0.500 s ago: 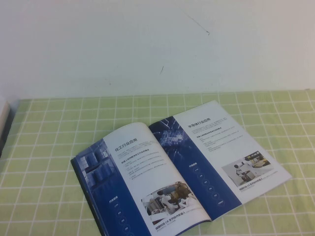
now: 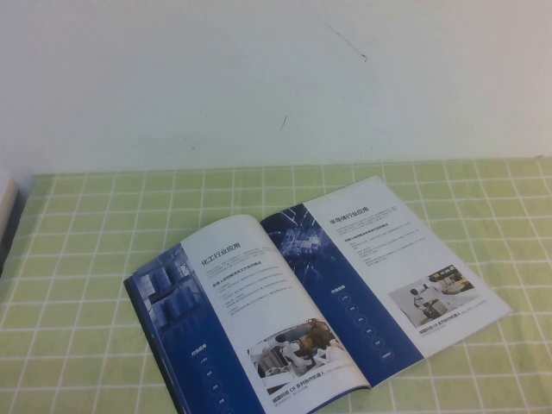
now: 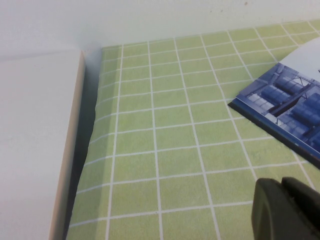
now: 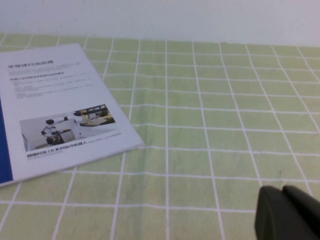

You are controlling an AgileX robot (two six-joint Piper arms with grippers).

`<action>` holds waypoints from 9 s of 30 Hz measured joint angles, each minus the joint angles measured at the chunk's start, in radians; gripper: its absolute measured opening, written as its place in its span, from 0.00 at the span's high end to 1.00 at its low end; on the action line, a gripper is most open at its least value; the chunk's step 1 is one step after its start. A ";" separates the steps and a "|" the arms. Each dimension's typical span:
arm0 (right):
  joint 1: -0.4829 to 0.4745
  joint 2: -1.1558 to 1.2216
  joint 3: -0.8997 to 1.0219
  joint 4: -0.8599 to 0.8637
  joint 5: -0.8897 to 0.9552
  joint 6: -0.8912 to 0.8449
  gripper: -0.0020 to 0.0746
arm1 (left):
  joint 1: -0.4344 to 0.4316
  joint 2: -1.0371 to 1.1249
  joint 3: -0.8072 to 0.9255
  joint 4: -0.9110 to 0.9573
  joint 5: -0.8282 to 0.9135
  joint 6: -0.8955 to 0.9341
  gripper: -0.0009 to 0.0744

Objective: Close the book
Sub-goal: 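Close the open booklet and leave it lying on the table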

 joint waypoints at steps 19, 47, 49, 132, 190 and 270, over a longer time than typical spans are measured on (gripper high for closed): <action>0.000 0.000 0.005 -0.033 -0.047 0.000 0.98 | 0.000 0.000 0.006 -0.021 -0.190 -0.001 0.99; 0.000 0.000 0.005 0.102 -1.123 -0.094 0.98 | 0.000 0.000 0.006 -0.150 -0.857 -0.135 0.99; 0.000 0.000 -0.030 0.156 -0.995 -0.107 0.98 | 0.000 0.000 -0.014 -0.157 -0.752 -0.185 0.99; 0.489 2.030 -1.355 0.216 0.484 -0.431 0.98 | 0.000 1.144 -0.564 -0.755 0.369 0.586 0.99; 0.290 2.136 -1.480 0.135 0.624 -0.395 0.98 | -0.280 1.822 -1.013 -0.098 0.341 0.064 0.99; 0.293 1.884 -1.773 0.470 0.819 -0.677 0.98 | -0.349 1.557 -1.346 -0.470 0.354 0.537 0.99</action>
